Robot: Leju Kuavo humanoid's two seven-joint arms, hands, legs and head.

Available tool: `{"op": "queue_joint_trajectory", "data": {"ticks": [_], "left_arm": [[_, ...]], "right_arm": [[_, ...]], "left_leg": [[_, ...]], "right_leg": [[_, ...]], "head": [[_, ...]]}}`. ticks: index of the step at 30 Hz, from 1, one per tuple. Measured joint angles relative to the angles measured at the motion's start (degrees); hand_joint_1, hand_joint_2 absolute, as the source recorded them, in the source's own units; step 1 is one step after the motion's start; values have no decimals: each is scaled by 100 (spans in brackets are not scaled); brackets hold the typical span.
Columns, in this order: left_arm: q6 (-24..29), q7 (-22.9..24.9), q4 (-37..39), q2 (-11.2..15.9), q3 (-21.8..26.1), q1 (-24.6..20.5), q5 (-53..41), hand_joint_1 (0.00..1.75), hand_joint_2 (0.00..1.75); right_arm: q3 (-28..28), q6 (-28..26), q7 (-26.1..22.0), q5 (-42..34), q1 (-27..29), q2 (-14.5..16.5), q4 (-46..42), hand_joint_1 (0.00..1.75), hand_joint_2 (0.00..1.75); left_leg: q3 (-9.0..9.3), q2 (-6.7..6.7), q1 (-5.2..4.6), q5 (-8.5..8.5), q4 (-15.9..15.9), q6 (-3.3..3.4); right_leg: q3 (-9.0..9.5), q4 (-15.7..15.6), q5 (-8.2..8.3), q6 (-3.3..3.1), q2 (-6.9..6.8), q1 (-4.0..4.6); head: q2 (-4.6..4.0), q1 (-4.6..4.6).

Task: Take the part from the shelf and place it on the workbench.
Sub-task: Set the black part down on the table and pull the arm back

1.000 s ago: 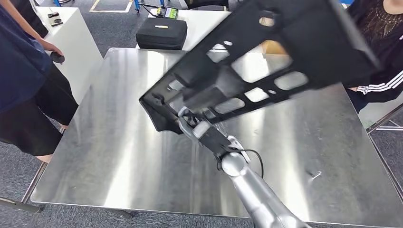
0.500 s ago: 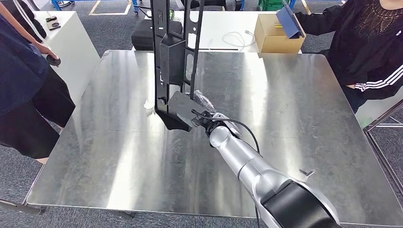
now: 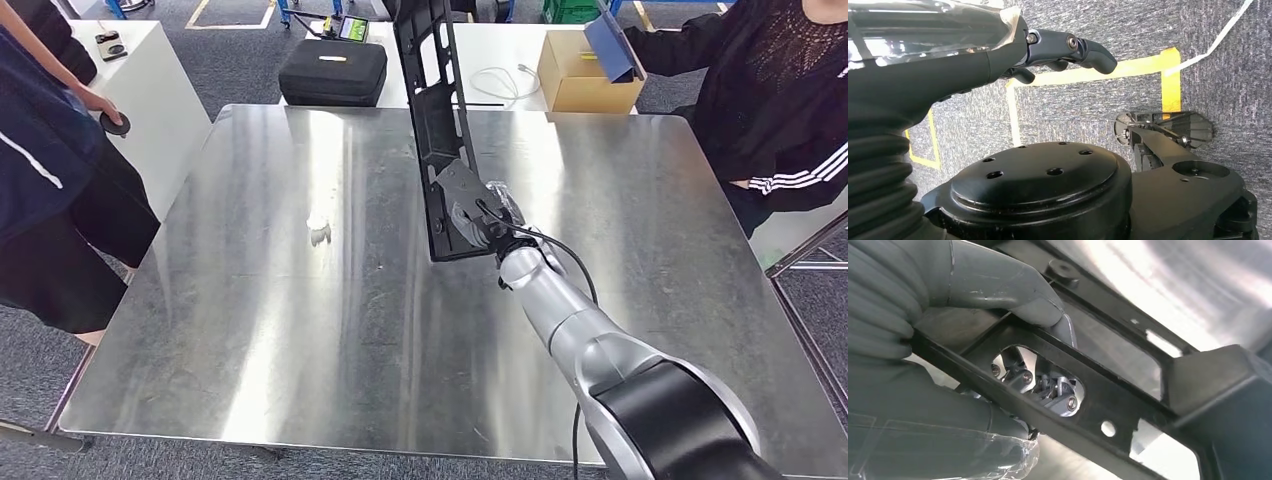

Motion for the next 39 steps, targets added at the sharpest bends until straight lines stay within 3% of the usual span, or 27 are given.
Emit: {"op": "queue_joint_trajectory", "data": {"ticks": [4, 10, 14, 19, 23, 39], "left_arm": [[-15, -25, 0, 1, -7, 0, -2, 0, 175], [-46, -80, 0, 13, -40, 4, -37, 0, 175], [-83, -146, 0, 35, -101, 7, -82, 0, 175], [-14, -174, 0, 57, -164, 7, -145, 0, 175], [48, -185, 0, 62, -189, 8, -142, 0, 0], [86, -17, 0, 81, -251, 6, -136, 0, 0]], "right_arm": [[-75, -173, 46, -81, -8, -82, 44, 175, 175], [-399, -303, -32, -327, -14, -453, 64, 175, 175], [-564, -309, -223, -330, -3, -700, 77, 0, 0], [-670, -309, -396, -239, 35, -829, 78, 0, 0], [-716, -309, -434, -160, 96, -880, 78, 0, 0], [-776, -309, -551, -127, 148, -907, 78, 0, 0]], "left_leg": [[1, -2, 1, -2, 0, 1], [-2, -10, -2, -2, 0, 2], [0, 1, -10, -3, 0, 4], [-2, 0, -10, -4, 1, 5], [-8, 1, -10, -4, -1, 5], [-13, 1, -11, -12, -2, 7]], "right_leg": [[-2, -1, 0, 0, -1, 0], [3, -1, 0, 0, -7, -2], [1, -1, 1, 1, 1, -9], [-4, -1, 0, 1, 0, -9], [-11, -1, 0, 1, 2, -8], [-12, -8, -2, 2, 1, -9]], "head": [[0, -1], [0, 1], [0, -1], [0, 0], [0, -1], [0, -1]]}}
